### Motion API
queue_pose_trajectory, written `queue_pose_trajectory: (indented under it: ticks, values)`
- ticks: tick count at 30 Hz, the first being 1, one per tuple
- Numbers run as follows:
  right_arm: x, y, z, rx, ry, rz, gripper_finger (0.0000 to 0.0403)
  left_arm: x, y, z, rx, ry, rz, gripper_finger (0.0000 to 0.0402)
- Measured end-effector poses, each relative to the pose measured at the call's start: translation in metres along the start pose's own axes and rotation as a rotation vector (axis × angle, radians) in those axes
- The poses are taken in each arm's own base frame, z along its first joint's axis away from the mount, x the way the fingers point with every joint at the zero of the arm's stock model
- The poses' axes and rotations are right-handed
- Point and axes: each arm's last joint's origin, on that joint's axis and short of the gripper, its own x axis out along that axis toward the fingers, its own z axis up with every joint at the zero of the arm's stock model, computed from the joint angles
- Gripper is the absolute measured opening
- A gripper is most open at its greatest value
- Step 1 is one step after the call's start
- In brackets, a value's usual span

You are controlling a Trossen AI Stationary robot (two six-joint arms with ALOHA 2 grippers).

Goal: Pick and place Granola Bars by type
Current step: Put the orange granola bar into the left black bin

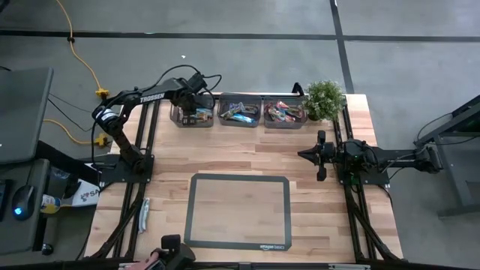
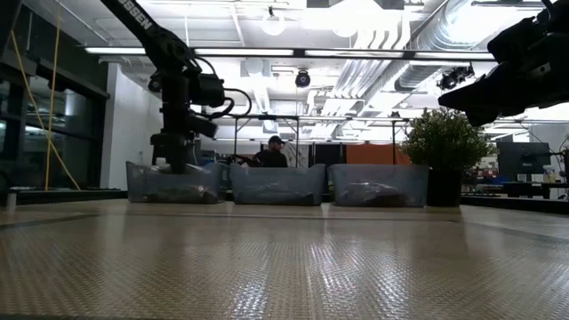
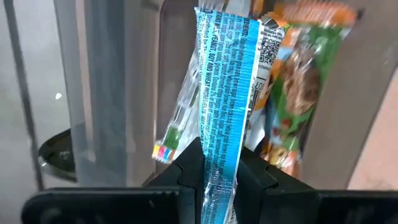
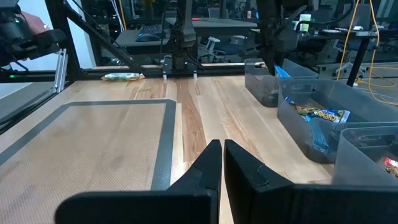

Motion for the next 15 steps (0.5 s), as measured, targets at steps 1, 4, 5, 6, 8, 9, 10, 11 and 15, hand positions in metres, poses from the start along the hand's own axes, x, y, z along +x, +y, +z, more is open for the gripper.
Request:
queue_pose_trajectory:
  ticks: [1, 4, 5, 6, 8, 9, 10, 11, 15]
  values:
    - [0.0, 0.0, 0.0, 0.0, 0.0, 0.0, 0.0002, 0.0, 0.0, 0.0006, -0.005, -0.014, -0.008, 0.0052]
    - [0.0, 0.0, 0.0001, 0.0, 0.0, 0.0, 0.0002, -0.0001, -0.0001, 0.0022, -0.015, -0.039, -0.02, 0.0063]
    - [0.0, 0.0, 0.0001, 0.0, 0.0, 0.0, 0.0002, -0.0001, -0.0002, 0.0023, -0.014, -0.04, -0.021, 0.0071]
    - [0.0, 0.0, 0.0, 0.0, 0.0, 0.0, 0.0002, -0.0001, -0.0002, 0.0023, -0.014, -0.041, -0.022, 0.008]
    - [0.0, 0.0, 0.0001, 0.0, 0.0, 0.0, 0.0003, -0.0001, -0.0001, 0.0022, -0.015, -0.04, -0.021, 0.0101]
    - [0.0, 0.0, 0.0, 0.0, 0.0, 0.0, 0.0002, -0.0001, -0.0001, 0.0022, -0.015, -0.04, -0.021, 0.0113]
    - [0.0, 0.0, 0.0, 0.0, 0.0, 0.0, 0.0002, -0.0001, -0.0001, 0.0021, -0.016, -0.04, -0.022, 0.0124]
    - [0.0, 0.0, 0.0001, 0.0, -0.001, 0.0, 0.0002, -0.0001, -0.0001, 0.0021, -0.016, -0.04, -0.022, 0.0135]
    - [0.0, 0.0, 0.0001, 0.0, -0.001, 0.0, 0.0002, -0.0001, -0.0002, 0.0022, -0.029, -0.04, -0.022, 0.017]
